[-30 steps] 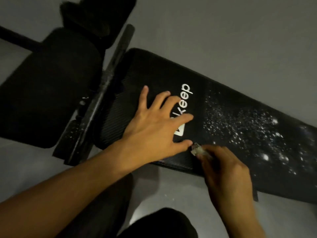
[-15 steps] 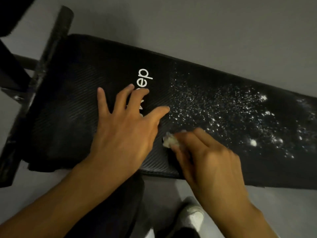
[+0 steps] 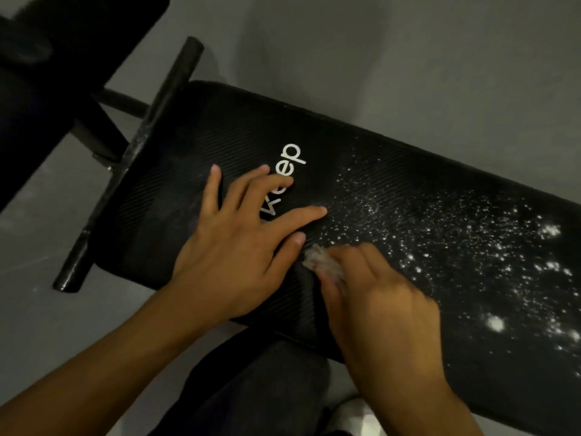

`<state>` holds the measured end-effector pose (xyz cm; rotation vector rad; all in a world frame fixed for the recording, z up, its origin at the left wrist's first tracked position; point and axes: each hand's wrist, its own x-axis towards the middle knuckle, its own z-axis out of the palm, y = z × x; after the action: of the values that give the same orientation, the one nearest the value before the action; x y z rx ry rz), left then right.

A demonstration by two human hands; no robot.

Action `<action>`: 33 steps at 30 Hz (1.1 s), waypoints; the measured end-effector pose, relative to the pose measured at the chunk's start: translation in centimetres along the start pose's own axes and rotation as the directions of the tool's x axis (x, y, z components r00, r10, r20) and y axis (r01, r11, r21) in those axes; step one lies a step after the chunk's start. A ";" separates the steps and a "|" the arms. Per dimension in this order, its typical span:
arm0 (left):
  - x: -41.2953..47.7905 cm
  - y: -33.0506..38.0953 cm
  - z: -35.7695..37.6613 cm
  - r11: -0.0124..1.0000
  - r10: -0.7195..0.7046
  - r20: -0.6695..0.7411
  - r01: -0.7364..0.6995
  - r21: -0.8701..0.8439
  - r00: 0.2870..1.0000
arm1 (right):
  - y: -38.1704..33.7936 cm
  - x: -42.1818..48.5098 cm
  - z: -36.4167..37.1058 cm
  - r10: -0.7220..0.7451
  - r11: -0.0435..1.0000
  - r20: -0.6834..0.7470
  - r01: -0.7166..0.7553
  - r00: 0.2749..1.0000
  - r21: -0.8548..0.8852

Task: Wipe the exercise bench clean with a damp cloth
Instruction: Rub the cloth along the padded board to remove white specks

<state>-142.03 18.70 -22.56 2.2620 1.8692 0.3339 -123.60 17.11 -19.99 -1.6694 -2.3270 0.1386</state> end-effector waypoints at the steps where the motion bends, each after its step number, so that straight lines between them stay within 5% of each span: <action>1: 0.0 -0.3 0.3 1.000 0.005 -0.010 -0.005 0.000 1.000 | -0.1 -0.5 0.2 -0.007 1.000 -0.023 0.007 1.000 0.003; 33: 0.0 -0.6 1.2 1.000 -0.007 -0.089 0.005 -0.016 0.996 | 0.4 3.8 -1.7 0.045 0.997 0.146 -0.034 0.988 -0.076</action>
<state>-142.29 18.78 -23.88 2.2658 1.9082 0.4541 -123.93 20.63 -17.85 -1.7976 -2.4344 0.1926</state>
